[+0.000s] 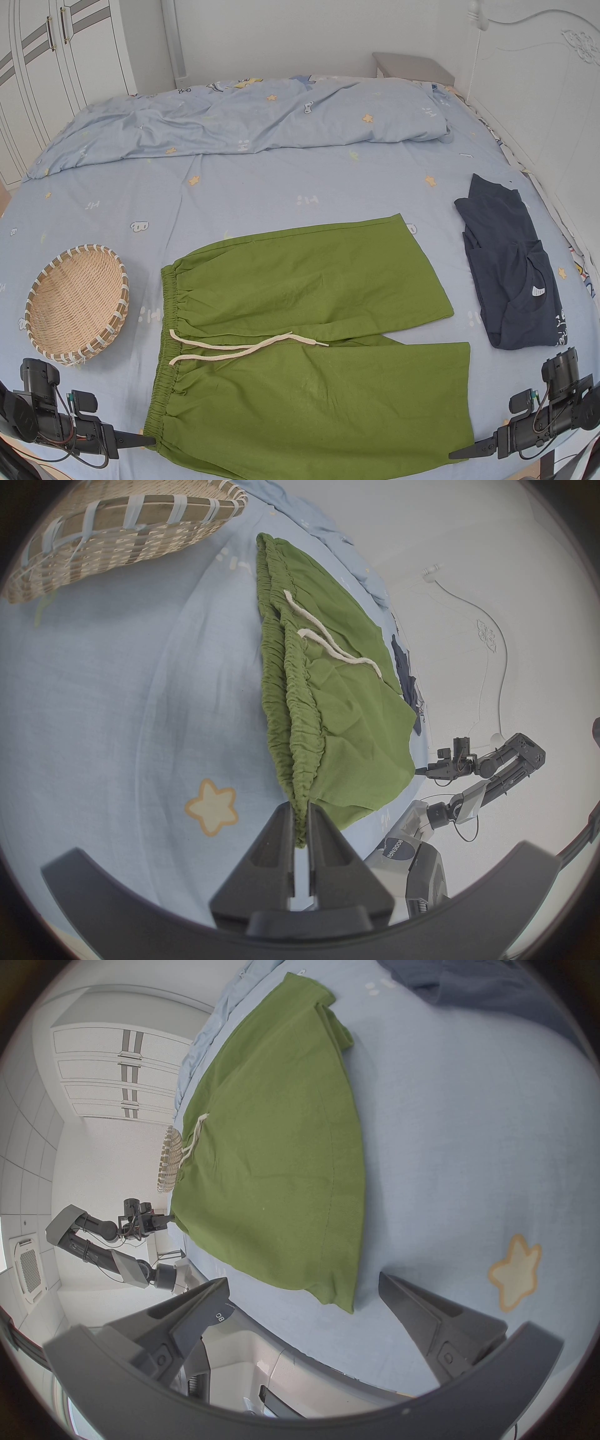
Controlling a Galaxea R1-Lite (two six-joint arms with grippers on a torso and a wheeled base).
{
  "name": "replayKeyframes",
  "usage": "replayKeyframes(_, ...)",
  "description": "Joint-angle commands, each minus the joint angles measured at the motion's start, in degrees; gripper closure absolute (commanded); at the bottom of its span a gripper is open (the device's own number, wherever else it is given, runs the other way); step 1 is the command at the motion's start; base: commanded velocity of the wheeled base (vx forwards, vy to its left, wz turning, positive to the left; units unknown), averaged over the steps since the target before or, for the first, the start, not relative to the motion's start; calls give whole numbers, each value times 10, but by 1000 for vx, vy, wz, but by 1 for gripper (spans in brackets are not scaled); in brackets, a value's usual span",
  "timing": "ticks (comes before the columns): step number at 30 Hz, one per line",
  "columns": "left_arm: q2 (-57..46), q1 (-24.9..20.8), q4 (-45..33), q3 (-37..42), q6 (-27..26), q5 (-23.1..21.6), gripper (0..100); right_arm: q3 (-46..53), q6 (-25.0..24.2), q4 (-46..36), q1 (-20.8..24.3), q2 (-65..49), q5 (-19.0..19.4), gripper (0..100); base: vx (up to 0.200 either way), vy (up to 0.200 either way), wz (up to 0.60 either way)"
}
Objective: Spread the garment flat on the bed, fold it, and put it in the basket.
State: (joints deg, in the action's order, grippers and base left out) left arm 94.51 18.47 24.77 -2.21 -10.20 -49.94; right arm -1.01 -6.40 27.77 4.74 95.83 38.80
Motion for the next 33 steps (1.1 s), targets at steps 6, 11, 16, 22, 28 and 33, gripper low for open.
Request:
replayKeyframes(6,-1,1,1,-1,0,0,100,10,-2,24,45,65,4,0,0,0,0)
replayKeyframes(11,-3,3,2,-1,0,0,100,10,-2,47,47,90,4,0,0,0,0)
replayKeyframes(16,-2,2,2,-1,0,0,100,10,-7,69,49,92,37,0,0,0,0)
replayKeyframes(22,-1,2,2,-1,0,0,100,10,-8,70,45,92,44,0,0,0,0)
replayKeyframes(28,0,2,2,-1,0,1,100,10,-8,69,44,92,43,0,0,0,0)
replayKeyframes(33,3,5,2,-4,0,1,100,10,-7,62,39,91,40,100,0,0,0)
